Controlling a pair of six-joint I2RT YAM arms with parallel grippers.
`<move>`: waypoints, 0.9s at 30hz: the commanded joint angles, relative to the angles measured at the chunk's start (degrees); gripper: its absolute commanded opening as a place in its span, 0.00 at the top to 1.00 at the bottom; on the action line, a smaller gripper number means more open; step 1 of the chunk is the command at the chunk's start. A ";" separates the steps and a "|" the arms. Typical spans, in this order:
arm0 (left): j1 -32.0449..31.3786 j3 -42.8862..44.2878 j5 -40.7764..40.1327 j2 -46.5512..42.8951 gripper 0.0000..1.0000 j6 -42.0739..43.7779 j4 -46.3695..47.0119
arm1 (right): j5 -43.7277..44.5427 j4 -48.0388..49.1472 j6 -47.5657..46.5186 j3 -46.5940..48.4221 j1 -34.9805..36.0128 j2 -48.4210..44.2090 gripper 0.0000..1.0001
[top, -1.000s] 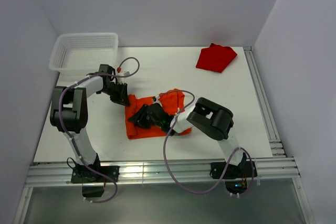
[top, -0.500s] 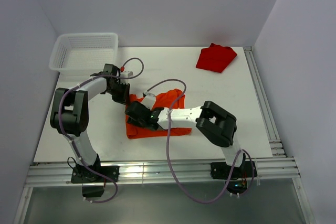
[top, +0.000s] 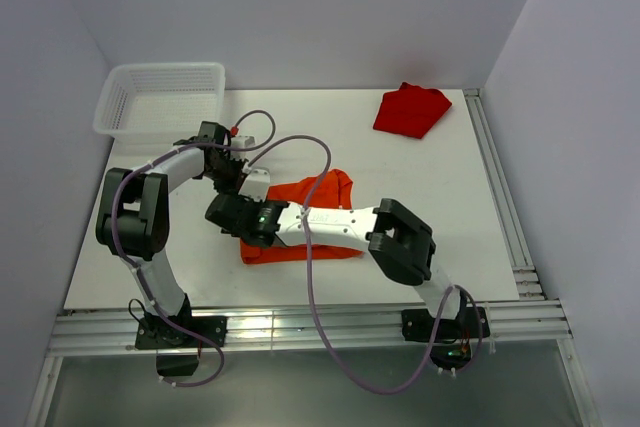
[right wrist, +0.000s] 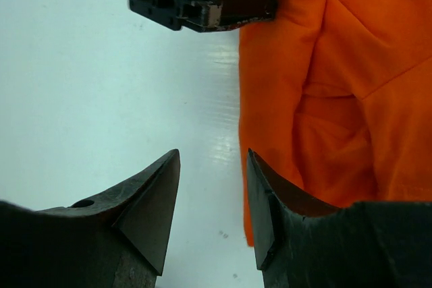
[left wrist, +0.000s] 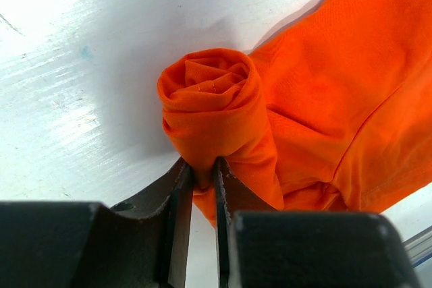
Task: Roll the t-shirts
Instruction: Roll the tshirt
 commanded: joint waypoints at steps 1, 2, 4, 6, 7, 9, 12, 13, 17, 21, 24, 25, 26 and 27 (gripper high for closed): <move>-0.44 -0.29 -1.13 -1.67 0.79 -0.22 1.82 | 2.68 -2.85 -2.66 3.32 0.14 3.34 0.48; -0.53 -0.20 -1.13 -1.59 0.79 -0.22 1.82 | 2.59 -2.85 -2.84 3.59 0.14 3.78 0.48; -0.53 -0.11 -1.13 -1.67 0.79 -0.22 1.73 | 2.68 -4.25 -2.58 4.73 0.05 5.27 0.48; -0.62 -0.20 -1.13 -1.67 0.79 -0.22 1.73 | 2.59 -5.48 -2.14 5.87 0.05 6.76 0.48; -0.62 -0.20 -1.13 -1.67 0.79 -0.22 1.73 | 2.76 -6.88 -1.88 6.23 0.05 7.12 0.48; -0.62 -0.20 -1.13 -1.76 0.78 -0.22 1.82 | 2.33 -7.16 -2.14 6.41 0.23 7.91 0.48; -0.70 -0.20 -1.04 -1.67 0.74 -0.13 1.73 | 1.62 -7.68 -2.05 6.23 0.40 8.79 0.48; -0.70 -0.20 -1.04 -1.76 0.73 -0.13 1.73 | 1.54 -8.21 -1.96 6.23 0.40 8.97 0.48; -0.70 0.06 -1.04 -1.85 0.65 0.04 1.56 | 0.92 -9.96 -1.52 7.11 0.40 10.63 0.48; -0.70 0.32 -0.87 -2.20 0.56 0.22 1.64 | 0.75 -14.09 -1.17 10.61 0.58 12.74 0.48; -0.70 0.94 -0.69 -2.29 0.52 0.48 1.21 | -0.13 -15.94 -1.26 11.85 0.58 13.97 0.48; -0.70 1.11 -0.60 -2.46 0.50 0.57 1.12 | -0.13 -17.08 -0.74 12.12 0.58 14.24 0.48; -0.70 1.20 -0.69 -2.46 0.49 0.66 1.03 | -0.13 -17.79 -0.47 12.47 0.58 14.85 0.48; -0.70 1.73 -0.78 -2.46 0.49 0.66 0.94 | -0.22 -18.58 -0.21 13.17 0.58 15.12 0.48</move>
